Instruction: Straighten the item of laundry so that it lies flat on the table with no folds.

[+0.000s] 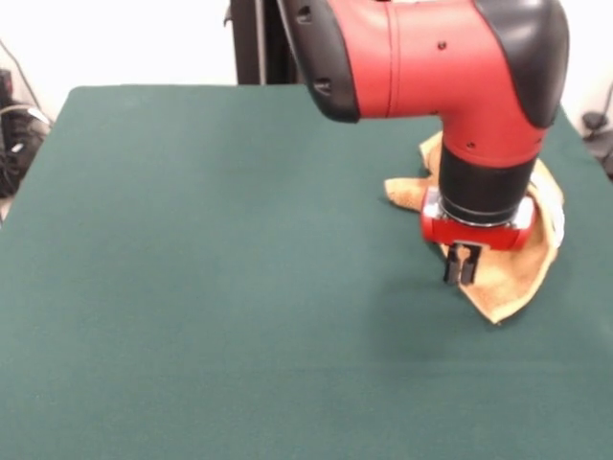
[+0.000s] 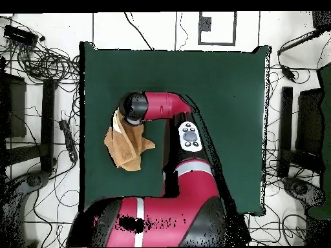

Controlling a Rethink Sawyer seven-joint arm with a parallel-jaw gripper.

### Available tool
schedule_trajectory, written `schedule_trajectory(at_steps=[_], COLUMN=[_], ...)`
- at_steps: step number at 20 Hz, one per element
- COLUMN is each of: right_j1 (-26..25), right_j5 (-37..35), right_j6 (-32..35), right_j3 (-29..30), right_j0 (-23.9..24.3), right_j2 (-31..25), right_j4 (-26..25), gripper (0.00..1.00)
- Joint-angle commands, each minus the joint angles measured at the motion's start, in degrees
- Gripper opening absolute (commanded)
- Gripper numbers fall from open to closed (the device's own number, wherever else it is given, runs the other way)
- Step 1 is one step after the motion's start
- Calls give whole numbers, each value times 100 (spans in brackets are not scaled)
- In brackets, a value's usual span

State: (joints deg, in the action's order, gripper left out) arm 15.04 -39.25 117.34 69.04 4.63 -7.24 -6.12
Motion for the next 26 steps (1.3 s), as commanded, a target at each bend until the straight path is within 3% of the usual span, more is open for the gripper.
schedule_trajectory(at_steps=[1,6,19,26], right_j1=[-477,-14,609,633], right_j5=[-333,-630,-1560,-1399], right_j6=[-886,-970,-1508,-1301], right_j3=[-5,263,124,361], right_j0=[422,519,1051,1231], right_j2=[-59,-93,-372,-625], right_j4=[-623,-680,-1165,-1362], gripper=[0,0,0,0])
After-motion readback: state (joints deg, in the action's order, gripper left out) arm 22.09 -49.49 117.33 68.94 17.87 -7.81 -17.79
